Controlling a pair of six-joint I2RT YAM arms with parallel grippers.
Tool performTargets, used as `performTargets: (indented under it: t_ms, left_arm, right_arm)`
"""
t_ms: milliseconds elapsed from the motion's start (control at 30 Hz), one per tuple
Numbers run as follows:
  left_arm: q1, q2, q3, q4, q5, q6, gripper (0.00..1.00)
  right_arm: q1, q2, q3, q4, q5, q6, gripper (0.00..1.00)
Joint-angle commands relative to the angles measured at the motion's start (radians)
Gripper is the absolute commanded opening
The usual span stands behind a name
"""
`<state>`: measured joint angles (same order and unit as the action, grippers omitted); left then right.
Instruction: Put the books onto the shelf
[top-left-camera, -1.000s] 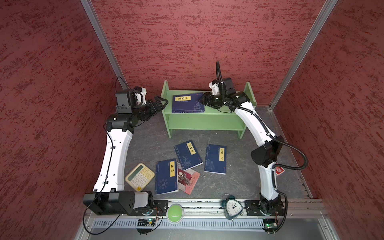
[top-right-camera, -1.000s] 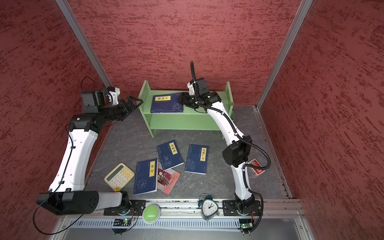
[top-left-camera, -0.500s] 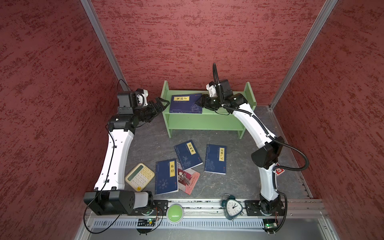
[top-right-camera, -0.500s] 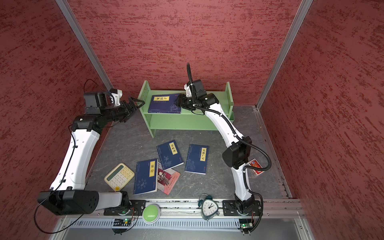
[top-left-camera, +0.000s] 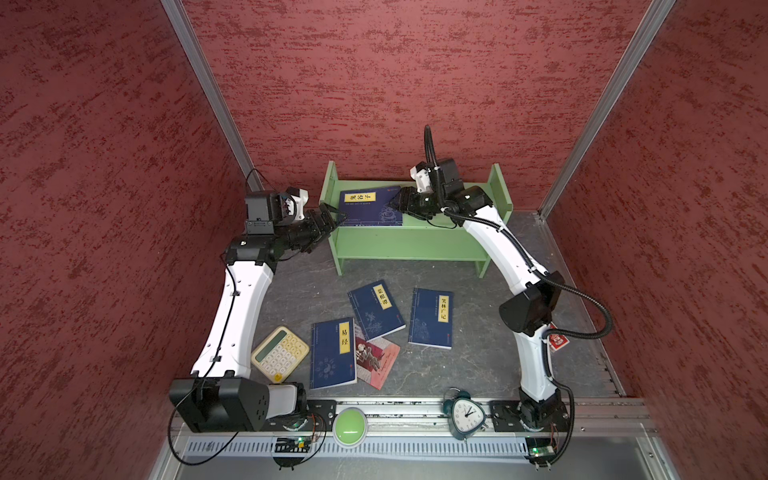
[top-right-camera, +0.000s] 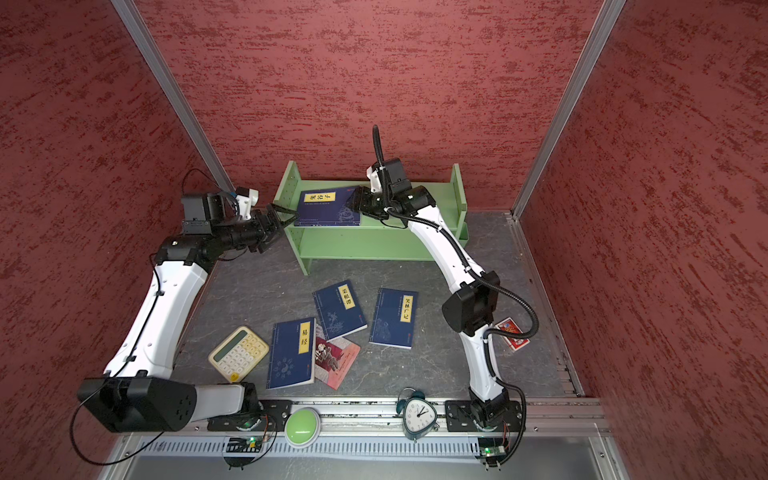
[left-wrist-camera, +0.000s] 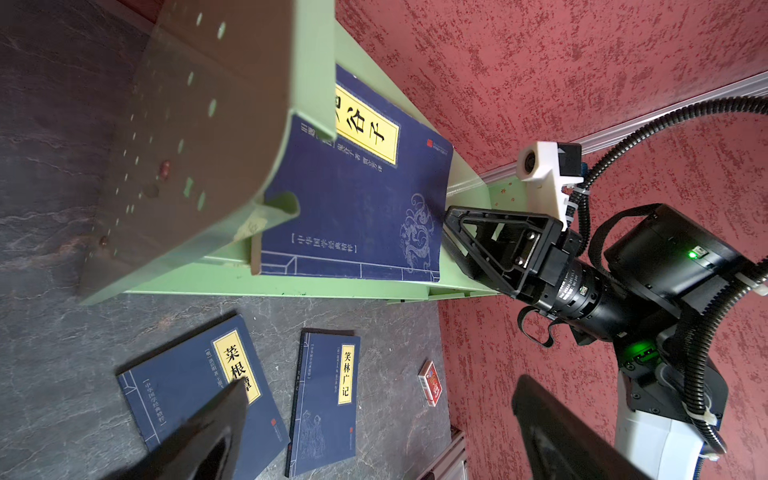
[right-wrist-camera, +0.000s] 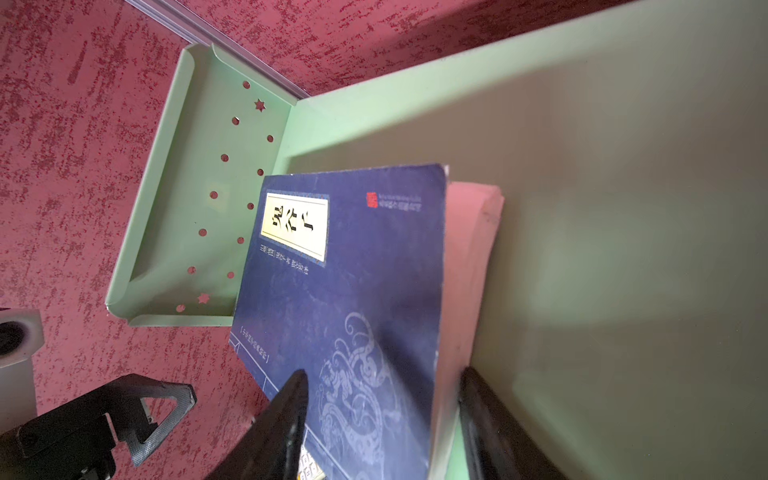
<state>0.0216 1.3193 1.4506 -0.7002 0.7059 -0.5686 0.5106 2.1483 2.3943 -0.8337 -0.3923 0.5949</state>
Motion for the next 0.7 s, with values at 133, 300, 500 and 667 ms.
performTargets:
  t_ms: [133, 300, 500, 667]
  left_arm:
    - [-0.041, -0.020, -0.050, 0.051, -0.002, -0.006, 1.00]
    - [-0.075, -0.009, -0.070, 0.068, -0.040, 0.009, 1.00]
    - [-0.084, 0.001, -0.050, 0.101, -0.096, 0.021, 1.00]
    - [-0.087, 0.015, -0.028, 0.110, -0.124, 0.026, 1.00]
  right_arm:
    - [0.018, 0.019, 0.023, 0.019, -0.026, 0.022, 0.59]
    - [0.020, 0.015, 0.023, 0.013, -0.021, 0.022, 0.60]
    - [0.020, 0.010, 0.023, 0.012, -0.025, 0.021, 0.60]
    - [0.022, 0.012, 0.023, 0.018, -0.033, 0.023, 0.60]
